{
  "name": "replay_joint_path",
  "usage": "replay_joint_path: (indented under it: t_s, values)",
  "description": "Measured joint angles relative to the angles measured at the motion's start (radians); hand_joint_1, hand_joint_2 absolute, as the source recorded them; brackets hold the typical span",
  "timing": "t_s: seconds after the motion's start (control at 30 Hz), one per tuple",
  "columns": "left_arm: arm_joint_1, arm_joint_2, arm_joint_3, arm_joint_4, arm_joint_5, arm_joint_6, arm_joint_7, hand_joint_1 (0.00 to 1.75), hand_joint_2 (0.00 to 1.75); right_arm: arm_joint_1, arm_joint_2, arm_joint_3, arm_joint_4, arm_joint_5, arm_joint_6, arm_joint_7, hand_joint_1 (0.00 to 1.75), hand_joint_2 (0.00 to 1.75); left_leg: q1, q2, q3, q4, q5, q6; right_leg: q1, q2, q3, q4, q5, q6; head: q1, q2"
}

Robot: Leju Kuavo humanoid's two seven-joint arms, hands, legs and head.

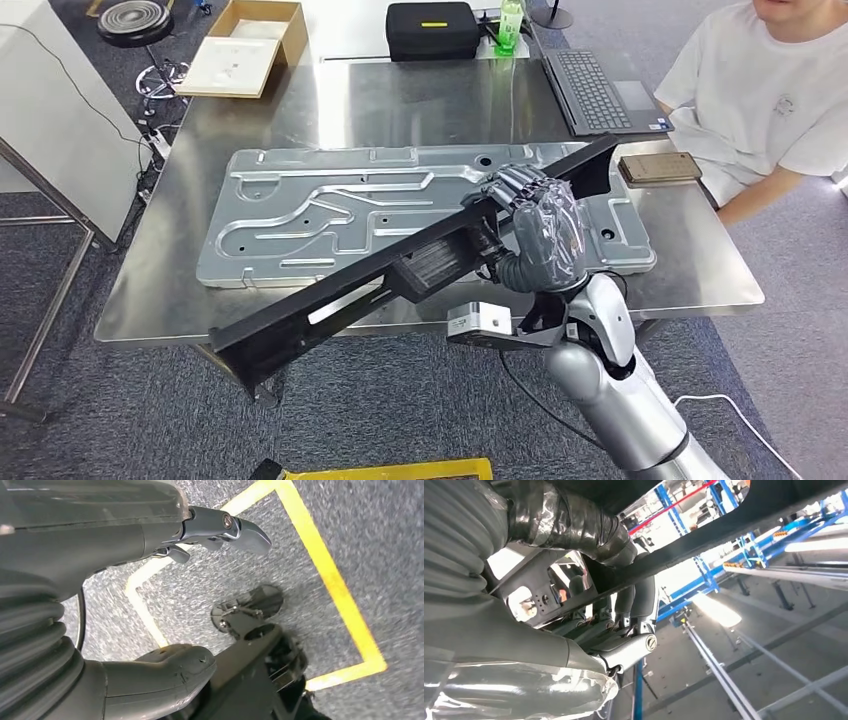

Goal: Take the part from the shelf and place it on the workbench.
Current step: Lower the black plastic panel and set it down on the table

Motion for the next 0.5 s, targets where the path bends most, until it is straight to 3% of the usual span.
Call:
replay_joint_path:
  t_s: [0.07, 0.1, 0.17, 0.23, 0.27, 0.4, 0.43, 0.5]
  values:
    - [0.002, 0.0, 0.0, 0.0, 0.0, -0.003, -0.006, 0.0, 1.75, -0.003, -0.006, 0.0, 0.007, 0.005, 0.017, 0.007, 1.75, 1.75, -0.001, 0.0, 0.0, 0.003, -0.002, 0.003, -0.003, 0.0, -0.05, 0.093, -0.024, 0.004, 0.0, 0.0]
    - [0.004, 0.0, 0.0, 0.0, 0.0, -0.008, -0.011, 0.0, 1.75, -0.005, -0.009, -0.001, 0.012, 0.012, 0.022, 0.013, 1.75, 1.75, -0.001, -0.001, 0.0, 0.005, -0.004, 0.002, -0.005, 0.0, -0.053, 0.092, -0.009, 0.005, 0.0, 0.0]
    - [0.007, 0.0, 0.0, 0.0, -0.001, -0.021, -0.025, 0.0, 1.75, -0.018, -0.015, -0.004, 0.02, 0.027, 0.026, 0.023, 1.75, 1.75, 0.001, -0.002, 0.0, 0.014, -0.011, -0.002, -0.009, -0.001, -0.008, -0.007, 0.059, 0.006, 0.0, 0.0]
    - [0.009, 0.0, 0.0, 0.0, 0.0, -0.03, -0.036, 0.0, 1.75, -0.038, -0.019, -0.01, 0.028, 0.035, 0.026, 0.028, 1.75, 1.75, -0.003, -0.003, -0.005, 0.026, -0.019, -0.012, -0.008, -0.001, 0.042, -0.114, 0.099, 0.002, 0.0, 0.0]
    - [0.009, 0.001, 0.0, 0.0, -0.001, -0.034, -0.04, 0.0, 1.75, -0.046, -0.021, -0.014, 0.032, 0.039, 0.027, 0.03, 1.75, 1.75, -0.004, -0.003, -0.008, 0.03, -0.023, -0.017, -0.007, 0.0, 0.054, -0.141, 0.102, -0.001, 0.0, 0.0]
    - [0.009, 0.003, 0.0, 0.0, -0.006, -0.05, -0.055, 0.0, 1.75, -0.056, -0.027, -0.02, 0.045, 0.078, 0.028, 0.031, 1.75, 1.75, -0.001, 0.0, -0.006, 0.042, -0.05, -0.041, -0.005, 0.004, 0.072, -0.162, 0.081, -0.029, -0.001, 0.0]
    - [0.008, 0.004, 0.0, 0.0, -0.006, -0.053, -0.058, 0.0, 1.75, -0.062, -0.028, -0.022, 0.049, 0.093, 0.027, 0.032, 1.75, 1.75, 0.0, 0.001, -0.018, 0.073, -0.064, -0.045, -0.006, 0.003, 0.083, -0.165, 0.077, -0.035, -0.001, 0.0]
    - [0.009, 0.004, 0.0, 0.0, -0.006, -0.057, -0.058, 0.0, 1.75, -0.075, -0.031, -0.025, 0.057, 0.118, 0.027, 0.035, 1.75, 1.75, 0.003, 0.002, -0.083, 0.193, -0.101, -0.05, -0.003, 0.001, 0.105, -0.167, 0.064, -0.044, -0.001, 0.0]
